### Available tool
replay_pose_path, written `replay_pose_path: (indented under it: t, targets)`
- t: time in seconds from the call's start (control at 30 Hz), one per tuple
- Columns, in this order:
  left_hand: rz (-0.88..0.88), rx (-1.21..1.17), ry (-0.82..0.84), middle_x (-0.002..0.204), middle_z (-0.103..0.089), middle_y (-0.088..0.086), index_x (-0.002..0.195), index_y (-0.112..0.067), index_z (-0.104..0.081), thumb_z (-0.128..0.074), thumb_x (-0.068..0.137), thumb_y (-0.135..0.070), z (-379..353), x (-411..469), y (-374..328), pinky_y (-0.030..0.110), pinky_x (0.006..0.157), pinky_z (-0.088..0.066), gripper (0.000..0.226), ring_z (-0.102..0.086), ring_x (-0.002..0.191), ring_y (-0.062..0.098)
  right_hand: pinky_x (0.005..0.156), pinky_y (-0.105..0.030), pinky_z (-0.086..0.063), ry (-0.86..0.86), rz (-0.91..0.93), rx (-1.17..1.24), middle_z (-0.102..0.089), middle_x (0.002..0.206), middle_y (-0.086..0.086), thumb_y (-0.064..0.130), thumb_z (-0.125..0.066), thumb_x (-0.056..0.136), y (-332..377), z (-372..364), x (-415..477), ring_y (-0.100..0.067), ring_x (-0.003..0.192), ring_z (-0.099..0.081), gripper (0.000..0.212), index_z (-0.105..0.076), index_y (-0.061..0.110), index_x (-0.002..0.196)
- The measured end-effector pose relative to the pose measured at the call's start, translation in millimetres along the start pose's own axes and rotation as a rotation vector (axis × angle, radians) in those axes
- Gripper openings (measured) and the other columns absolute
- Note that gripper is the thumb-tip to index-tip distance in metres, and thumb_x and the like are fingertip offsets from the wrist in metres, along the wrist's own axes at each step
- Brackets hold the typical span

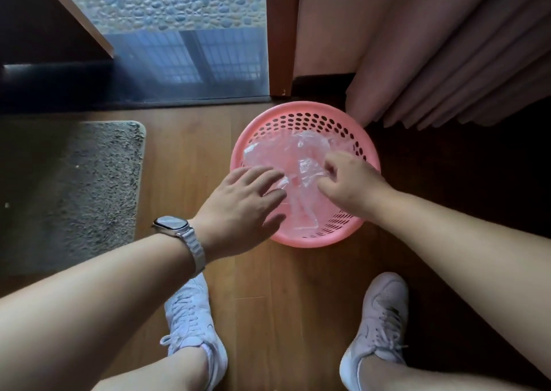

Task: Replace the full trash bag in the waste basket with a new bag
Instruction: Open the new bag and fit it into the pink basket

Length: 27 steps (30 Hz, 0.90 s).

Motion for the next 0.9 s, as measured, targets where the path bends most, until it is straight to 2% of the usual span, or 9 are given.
replay_pose_path:
  t: [0.1, 0.2, 0.27, 0.37, 0.47, 0.63, 0.73, 0.83, 0.9]
  targets:
    - [-0.059, -0.01, 0.178, 0.138, -0.055, 0.003, 0.133, -0.023, -0.052, -0.04, 0.092, -0.06, -5.9, 9.0, -11.2, 0.045, 0.113, -0.032, 0.056, -0.051, 0.127, 0.025, 0.059, -0.031, -0.04, -0.056, 0.05, -0.125, -0.046, 0.089, 0.009, 0.027, -0.055, 0.084, -9.5, 19.9, -15.5, -0.021, 0.074, -0.049, 0.014, -0.048, 0.016, 0.078]
    - [-0.115, 0.06, 0.264, 0.134, -0.056, 0.002, 0.126, -0.029, -0.057, -0.041, 0.09, -0.064, -9.8, 11.3, -8.3, 0.043, 0.108, -0.036, 0.053, -0.053, 0.122, 0.024, 0.069, -0.033, -0.045, -0.078, 0.038, -0.232, -0.048, 0.099, 0.001, 0.028, -0.055, 0.084, -33.4, 34.5, -37.2, -0.024, 0.085, -0.052, 0.013, -0.047, 0.02, 0.08]
    - [-0.157, 0.075, 0.24, 0.124, -0.061, 0.001, 0.11, -0.028, -0.064, -0.042, 0.094, -0.049, -10.2, 9.1, -4.1, 0.041, 0.097, -0.043, 0.034, -0.059, 0.109, 0.024, 0.07, -0.033, -0.043, -0.12, 0.017, -0.305, -0.048, 0.102, -0.003, 0.025, -0.057, 0.083, -51.2, 44.1, -50.8, -0.027, 0.09, -0.051, 0.011, -0.05, 0.018, 0.079]
    - [-0.199, 0.058, 0.143, 0.099, -0.065, 0.0, 0.09, -0.022, -0.065, -0.038, 0.094, -0.031, -4.4, 1.3, 0.8, 0.039, 0.082, -0.048, 0.029, -0.062, 0.085, 0.024, 0.078, -0.04, -0.048, -0.125, -0.074, -0.439, -0.048, 0.116, -0.01, 0.019, -0.059, 0.081, -73.3, 55.0, -65.9, -0.031, 0.102, -0.049, 0.013, -0.062, 0.01, 0.09]
    - [-0.235, 0.051, 0.105, 0.103, -0.065, 0.002, 0.091, -0.017, -0.064, -0.04, 0.095, -0.026, 1.6, -6.5, 0.5, 0.042, 0.082, -0.05, 0.026, -0.061, 0.09, 0.026, 0.088, -0.041, -0.044, -0.024, -0.144, -0.585, -0.041, 0.129, -0.011, 0.02, -0.059, 0.08, -82.0, 57.1, -75.8, -0.032, 0.114, -0.044, 0.021, -0.06, 0.015, 0.101]
    - [-0.294, 0.023, 0.113, 0.122, -0.064, 0.005, 0.094, -0.014, -0.066, -0.031, 0.096, -0.025, 2.2, -12.1, -12.2, 0.043, 0.081, -0.055, 0.037, -0.063, 0.103, 0.027, 0.102, -0.048, -0.031, -0.188, 0.236, -0.603, -0.034, 0.132, -0.013, 0.023, -0.067, 0.057, -50.4, 56.2, -77.2, -0.036, 0.121, -0.038, 0.051, -0.06, 0.018, 0.108]
    - [-0.327, 0.004, 0.136, 0.111, -0.066, 0.004, 0.101, -0.013, -0.064, -0.033, 0.097, -0.024, -0.1, -12.2, -17.0, 0.043, 0.077, -0.055, 0.033, -0.063, 0.097, 0.025, 0.112, -0.058, -0.019, -0.26, 0.471, -0.644, -0.024, 0.146, -0.014, 0.03, -0.061, 0.06, -23.9, 41.0, -76.5, -0.036, 0.137, -0.026, 0.065, -0.053, 0.02, 0.124]
    - [-0.369, 0.01, 0.118, 0.086, -0.065, 0.003, 0.093, -0.014, -0.058, -0.044, 0.096, -0.02, -0.1, -13.3, -20.6, 0.04, 0.063, -0.052, 0.016, -0.061, 0.08, 0.026, 0.114, -0.062, 0.0, -0.173, 0.577, -0.761, -0.014, 0.156, -0.017, 0.034, -0.059, 0.065, -12.2, 24.6, -74.9, -0.035, 0.146, -0.01, 0.071, -0.05, 0.015, 0.133]
    - [-0.373, 0.006, 0.104, 0.076, -0.063, 0.003, 0.093, -0.014, -0.055, -0.05, 0.095, -0.019, 0.9, -13.8, -21.5, 0.04, 0.057, -0.05, 0.008, -0.059, 0.073, 0.027, 0.116, -0.058, 0.002, -0.053, 0.631, -0.806, -0.036, 0.149, -0.02, 0.032, -0.062, 0.07, -11.0, 13.6, -71.6, -0.035, 0.142, -0.027, 0.053, -0.06, 0.01, 0.117]
Point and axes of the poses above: each hand's wrist, its own x-axis towards the middle knuckle, its own z-axis out of the back of the hand, y = z × x, the point moved 2 cm from there along x, towards the middle knuckle
